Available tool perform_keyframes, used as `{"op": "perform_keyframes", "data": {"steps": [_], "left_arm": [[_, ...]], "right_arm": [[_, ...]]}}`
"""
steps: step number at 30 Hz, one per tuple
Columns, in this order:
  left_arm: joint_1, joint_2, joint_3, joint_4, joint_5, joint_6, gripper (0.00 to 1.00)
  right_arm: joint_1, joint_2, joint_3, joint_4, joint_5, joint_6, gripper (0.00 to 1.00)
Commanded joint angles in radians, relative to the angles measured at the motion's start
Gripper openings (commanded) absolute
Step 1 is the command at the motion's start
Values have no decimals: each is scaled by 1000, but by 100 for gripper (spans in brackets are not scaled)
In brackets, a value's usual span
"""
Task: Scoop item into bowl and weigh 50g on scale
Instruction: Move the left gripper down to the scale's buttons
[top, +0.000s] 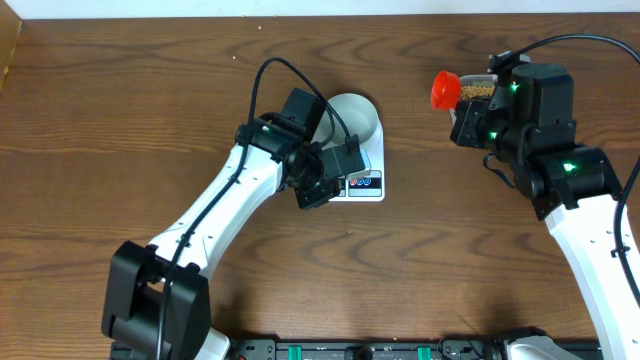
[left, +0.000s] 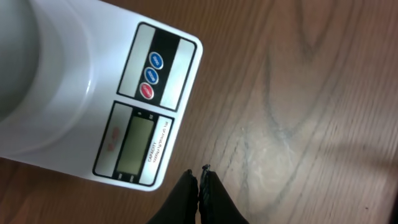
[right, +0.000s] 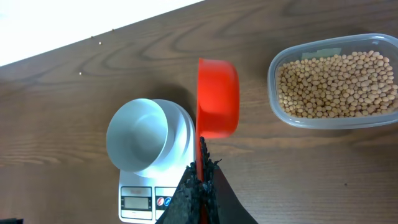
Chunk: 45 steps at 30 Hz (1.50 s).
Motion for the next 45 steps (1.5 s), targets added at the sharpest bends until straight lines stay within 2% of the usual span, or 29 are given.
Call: {"op": "perform_keyframes", "data": {"steps": [1, 11, 19, 33, 45], "left_arm": [[-2, 31, -14, 8, -15, -65, 7], [-48, 150, -14, 46, -160, -52, 7], [-93, 154, -14, 87, -162, -35, 7], [-94, 164, -14, 225, -169, -35, 7], [-94, 238, -14, 245, -165, -35, 7]], "right_arm": [[-6, 0, 25, -1, 11, -16, 1], [-6, 0, 25, 18, 11, -16, 1], [-6, 0, 25, 22, 12, -20, 1], [-9, 0, 25, 19, 38, -20, 1], [-9, 0, 25, 20, 46, -20, 1]]}}
